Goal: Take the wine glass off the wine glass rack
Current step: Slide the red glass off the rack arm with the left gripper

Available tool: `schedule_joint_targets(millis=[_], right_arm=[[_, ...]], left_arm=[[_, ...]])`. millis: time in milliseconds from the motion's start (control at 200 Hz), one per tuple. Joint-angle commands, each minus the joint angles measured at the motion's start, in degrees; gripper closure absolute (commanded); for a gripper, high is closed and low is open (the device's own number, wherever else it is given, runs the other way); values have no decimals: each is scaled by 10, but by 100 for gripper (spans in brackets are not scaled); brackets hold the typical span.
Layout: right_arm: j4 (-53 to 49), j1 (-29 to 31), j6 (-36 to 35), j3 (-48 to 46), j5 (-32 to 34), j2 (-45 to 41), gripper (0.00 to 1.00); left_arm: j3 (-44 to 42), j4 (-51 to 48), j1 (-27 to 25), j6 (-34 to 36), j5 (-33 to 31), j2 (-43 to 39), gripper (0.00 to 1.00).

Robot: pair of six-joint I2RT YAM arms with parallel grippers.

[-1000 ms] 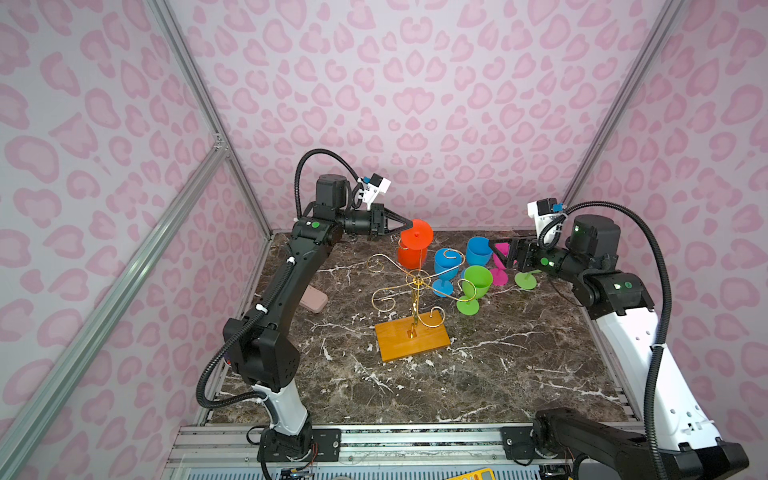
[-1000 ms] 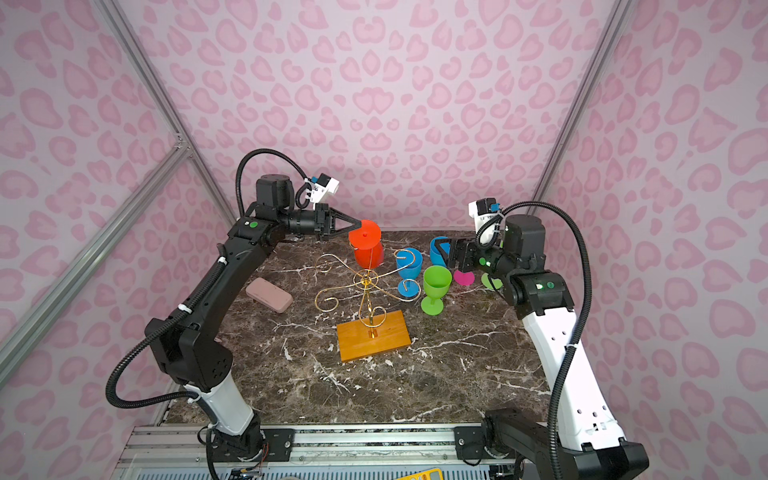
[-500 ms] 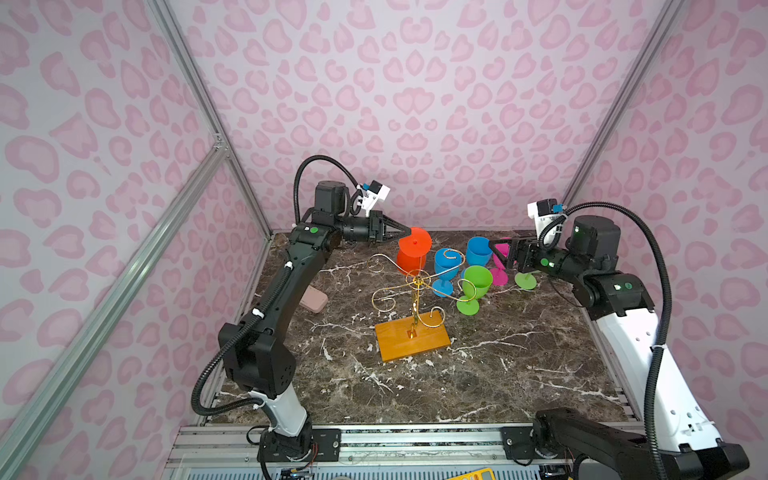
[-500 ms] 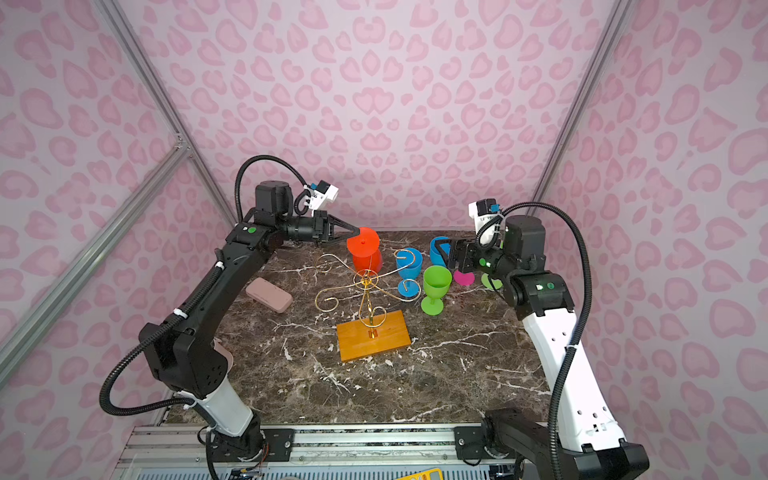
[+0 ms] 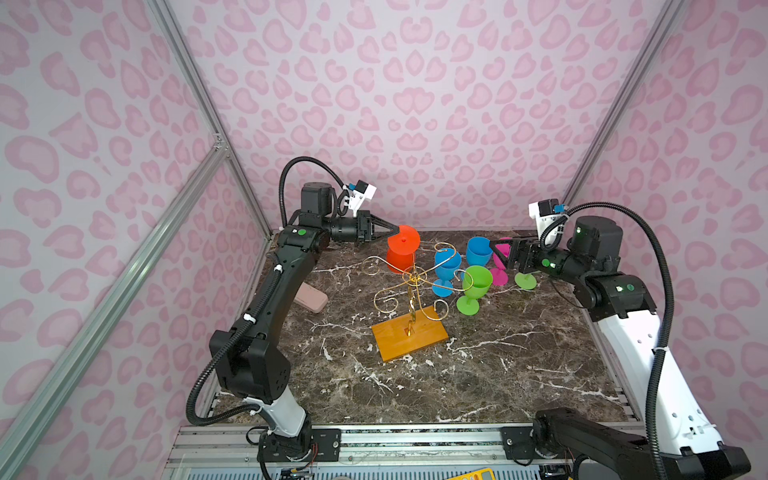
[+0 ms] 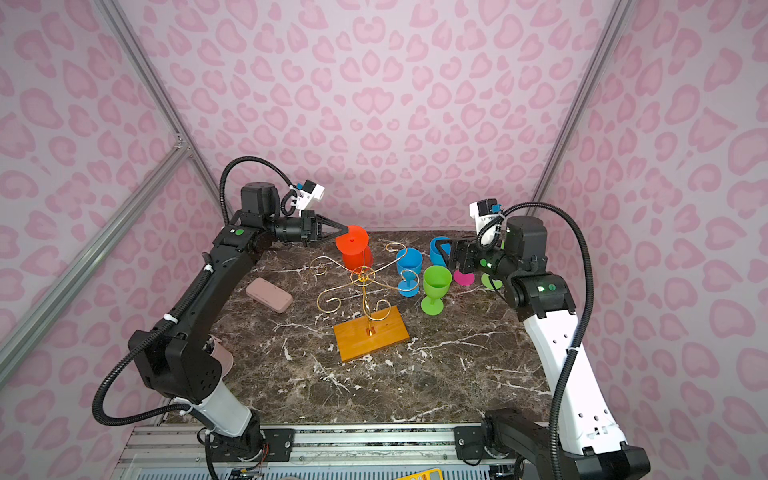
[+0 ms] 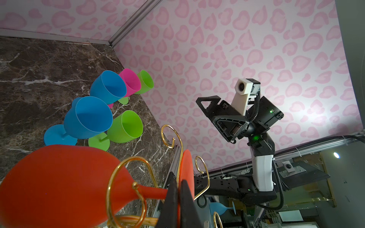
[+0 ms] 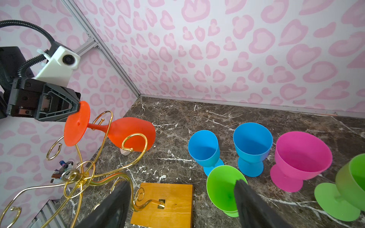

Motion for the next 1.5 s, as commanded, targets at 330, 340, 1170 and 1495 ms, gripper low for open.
schedule_joint_targets(millis=[330,340,1170,1495], right_arm=[[6,0,-1,-4,1,2,16],[6,0,-1,-4,1,2,16],[0,-1,-8,-7,9,-4,16],[-6,-2,-12,-7,14,-8,16]], left_arm=[[-5,11,-8,1,18,-11,97],[-5,11,-8,1,18,-11,97],[-37,-1,24,24,34,-32,97],[-49,4,54,23,39,-38,97]])
